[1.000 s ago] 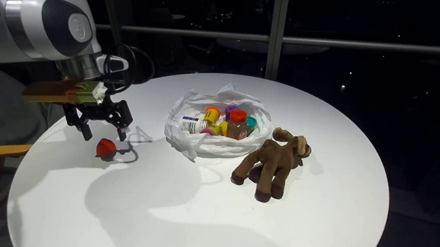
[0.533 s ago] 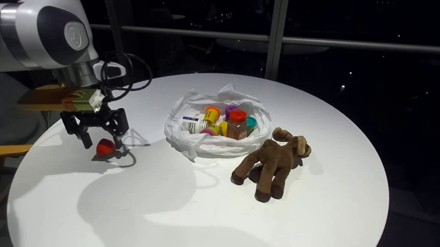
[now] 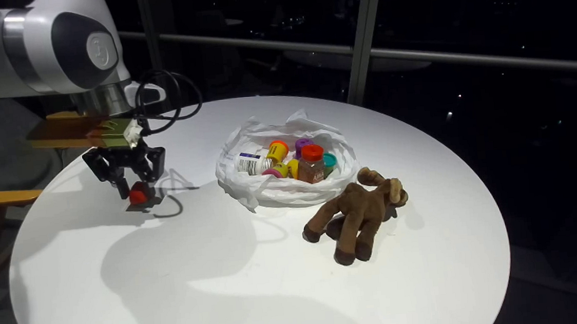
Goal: Pick the objects on the table in the plastic bag
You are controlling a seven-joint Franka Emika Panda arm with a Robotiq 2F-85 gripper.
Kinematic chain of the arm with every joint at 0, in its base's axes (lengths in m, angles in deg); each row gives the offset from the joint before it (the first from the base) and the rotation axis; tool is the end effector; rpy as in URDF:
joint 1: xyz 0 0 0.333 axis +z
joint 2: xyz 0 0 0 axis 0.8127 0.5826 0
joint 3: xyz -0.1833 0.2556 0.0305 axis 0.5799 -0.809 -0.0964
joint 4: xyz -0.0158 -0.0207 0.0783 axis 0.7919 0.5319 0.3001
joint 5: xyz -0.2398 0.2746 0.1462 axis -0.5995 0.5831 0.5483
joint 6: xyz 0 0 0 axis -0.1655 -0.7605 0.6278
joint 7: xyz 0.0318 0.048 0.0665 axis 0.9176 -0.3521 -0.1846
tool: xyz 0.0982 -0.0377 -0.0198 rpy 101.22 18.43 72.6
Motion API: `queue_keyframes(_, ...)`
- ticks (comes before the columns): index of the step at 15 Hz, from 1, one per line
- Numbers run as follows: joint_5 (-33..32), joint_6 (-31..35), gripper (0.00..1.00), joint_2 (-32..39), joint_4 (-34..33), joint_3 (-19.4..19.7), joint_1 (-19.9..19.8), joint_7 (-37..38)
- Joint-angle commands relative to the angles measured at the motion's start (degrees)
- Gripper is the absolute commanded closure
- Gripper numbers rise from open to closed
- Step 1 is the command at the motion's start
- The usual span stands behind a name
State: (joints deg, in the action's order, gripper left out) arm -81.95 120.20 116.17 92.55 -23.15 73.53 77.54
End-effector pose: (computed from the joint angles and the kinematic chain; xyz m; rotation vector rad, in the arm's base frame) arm 0.5100 0.2431 0.1424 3.0047 0.7040 -0.0272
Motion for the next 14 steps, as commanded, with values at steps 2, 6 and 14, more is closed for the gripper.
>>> queue_keyframes(2,0.09,0.34,0.76,0.14,-0.45,0.05,-0.6,-2.01)
queue_keyframes(6,-1.87,-3.61,0.76,-4.42,-1.81,3.04,0.08,-0.48)
queue_keyframes(14,-6.76,-6.54,0.76,0.76,-17.34,10.17,-4.17,0.56)
